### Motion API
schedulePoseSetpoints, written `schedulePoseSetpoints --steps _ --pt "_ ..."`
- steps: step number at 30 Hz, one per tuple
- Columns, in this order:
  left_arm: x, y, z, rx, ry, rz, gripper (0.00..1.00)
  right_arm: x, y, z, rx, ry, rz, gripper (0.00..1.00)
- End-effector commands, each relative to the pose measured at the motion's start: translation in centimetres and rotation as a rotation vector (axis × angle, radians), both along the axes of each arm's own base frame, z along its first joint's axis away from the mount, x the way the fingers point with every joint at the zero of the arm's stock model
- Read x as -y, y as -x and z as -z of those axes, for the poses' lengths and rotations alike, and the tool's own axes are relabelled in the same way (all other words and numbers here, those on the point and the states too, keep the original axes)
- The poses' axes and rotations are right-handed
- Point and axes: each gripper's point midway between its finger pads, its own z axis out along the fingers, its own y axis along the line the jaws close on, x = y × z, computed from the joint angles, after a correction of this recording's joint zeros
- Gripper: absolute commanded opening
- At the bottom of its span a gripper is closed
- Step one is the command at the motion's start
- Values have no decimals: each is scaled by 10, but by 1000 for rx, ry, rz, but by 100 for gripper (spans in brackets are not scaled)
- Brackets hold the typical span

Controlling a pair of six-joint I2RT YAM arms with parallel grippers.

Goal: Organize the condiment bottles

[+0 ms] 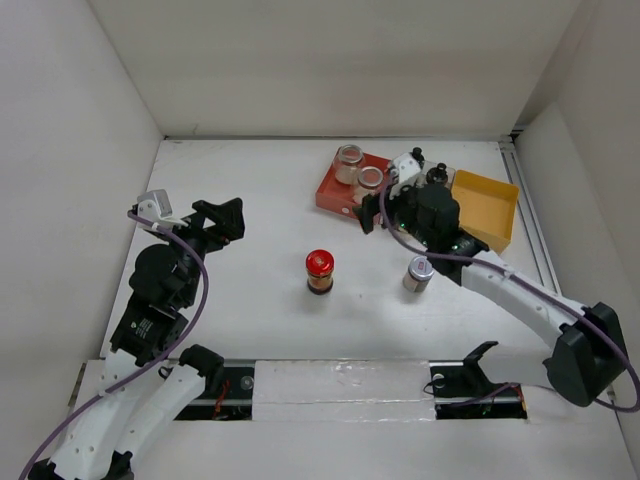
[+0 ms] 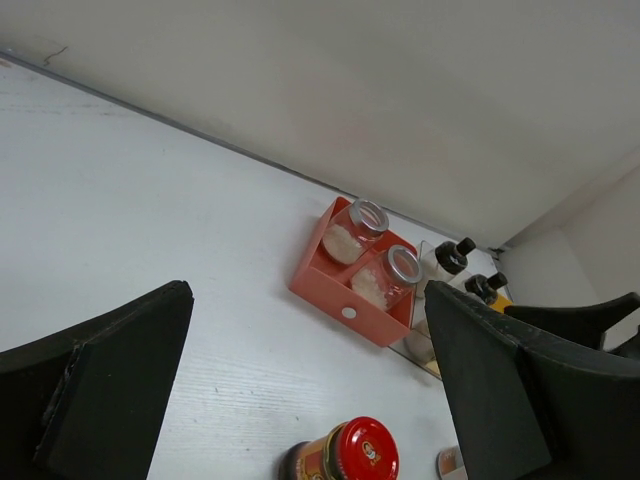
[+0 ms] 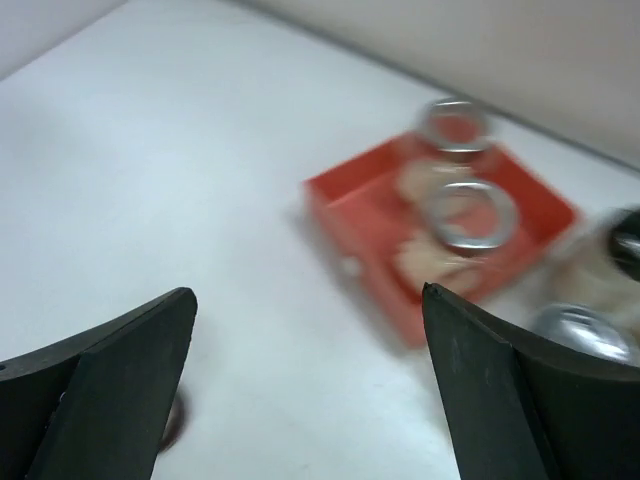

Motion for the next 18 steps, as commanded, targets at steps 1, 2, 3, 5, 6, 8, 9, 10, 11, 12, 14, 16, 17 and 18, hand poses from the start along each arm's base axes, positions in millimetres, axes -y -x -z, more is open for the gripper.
schedulePoseSetpoints --steps 1,2,3,5,6,8,9,10,11,12,14,16,17,18 --pt "-2 -1 -15 45 9 -8 98 -56 57 44 -111 91 -325 100" --pt "-1 -3 -13 37 5 -8 98 -64 71 51 -137 112 -377 100" --pt "-1 -3 -13 37 5 -8 98 -82 92 57 -156 118 -468 100" --pt "-1 -3 -13 37 5 -8 98 -98 108 62 -168 133 -541 100" --pt "-1 -3 -13 37 5 -8 98 -109 121 64 -178 140 -590 100" --pt "-2 -3 -13 37 5 -17 99 -120 126 78 -209 173 -621 100" --pt "-2 -3 -13 37 5 -17 99 -124 128 82 -223 184 -631 100" --pt "-2 -3 -13 37 5 -17 99 -128 130 87 -233 191 -640 100" --pt "-2 -3 -13 37 5 -17 99 -132 126 86 -225 198 -644 100" --pt "-2 -3 -13 37 5 -17 99 -135 122 95 -244 214 -635 100" --pt "-1 -5 -10 29 1 -17 99 -138 117 100 -253 223 -624 100" --pt "-1 -6 -10 29 1 -17 99 -143 110 110 -267 236 -614 100" --pt "-1 -6 -10 29 1 -17 99 -147 104 106 -250 229 -605 100" --pt "-1 -6 -10 29 1 -17 99 -149 103 108 -248 227 -605 100"
